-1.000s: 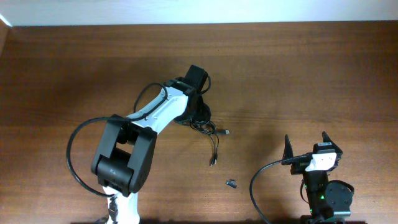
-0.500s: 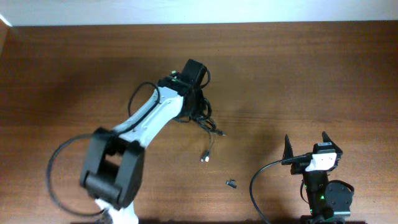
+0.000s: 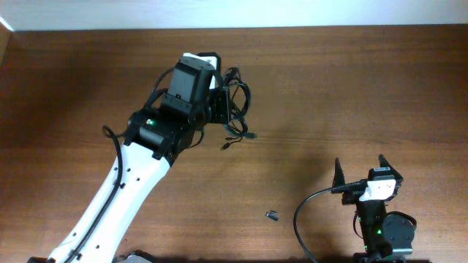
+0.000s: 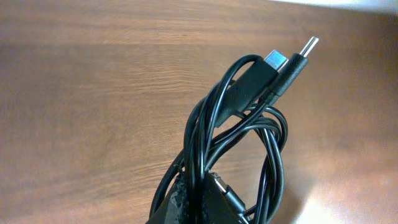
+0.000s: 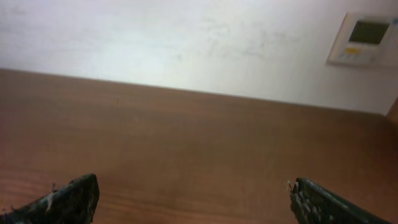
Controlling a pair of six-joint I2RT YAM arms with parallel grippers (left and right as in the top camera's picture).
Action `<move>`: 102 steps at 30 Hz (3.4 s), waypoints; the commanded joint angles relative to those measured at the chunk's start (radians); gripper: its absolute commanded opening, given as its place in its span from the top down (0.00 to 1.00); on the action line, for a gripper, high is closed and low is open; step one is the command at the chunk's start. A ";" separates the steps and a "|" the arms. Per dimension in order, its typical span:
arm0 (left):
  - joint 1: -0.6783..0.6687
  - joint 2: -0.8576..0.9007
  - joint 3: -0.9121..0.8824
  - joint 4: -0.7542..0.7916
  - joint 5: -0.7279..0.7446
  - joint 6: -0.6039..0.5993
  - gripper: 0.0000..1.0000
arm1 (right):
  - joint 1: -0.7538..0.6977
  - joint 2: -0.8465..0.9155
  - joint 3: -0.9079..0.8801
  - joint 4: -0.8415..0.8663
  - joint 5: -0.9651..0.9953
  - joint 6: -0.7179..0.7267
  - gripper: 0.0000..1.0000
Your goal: Untangle cables
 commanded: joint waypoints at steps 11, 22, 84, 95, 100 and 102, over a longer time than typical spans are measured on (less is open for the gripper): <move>0.003 -0.012 0.021 0.002 0.385 0.592 1.00 | 0.009 -0.006 -0.004 0.175 -0.328 0.359 0.01; 0.003 -0.012 0.020 0.073 0.377 0.258 1.00 | 0.009 0.198 0.274 0.147 -0.384 0.544 0.01; -0.083 0.607 0.020 0.026 -0.079 -0.963 0.07 | 0.154 1.278 0.861 -0.203 -0.689 0.438 0.01; -0.082 0.619 0.020 -0.018 -0.145 -0.962 0.11 | 0.154 1.278 0.861 -0.213 -0.681 0.438 0.01; -0.055 0.612 0.021 -0.025 -0.108 -0.917 0.03 | 0.154 1.278 0.861 -0.218 -0.675 0.438 0.01; -0.022 0.599 0.021 -0.028 -0.069 -0.860 0.01 | 0.154 1.278 0.861 -0.217 -0.674 0.438 0.01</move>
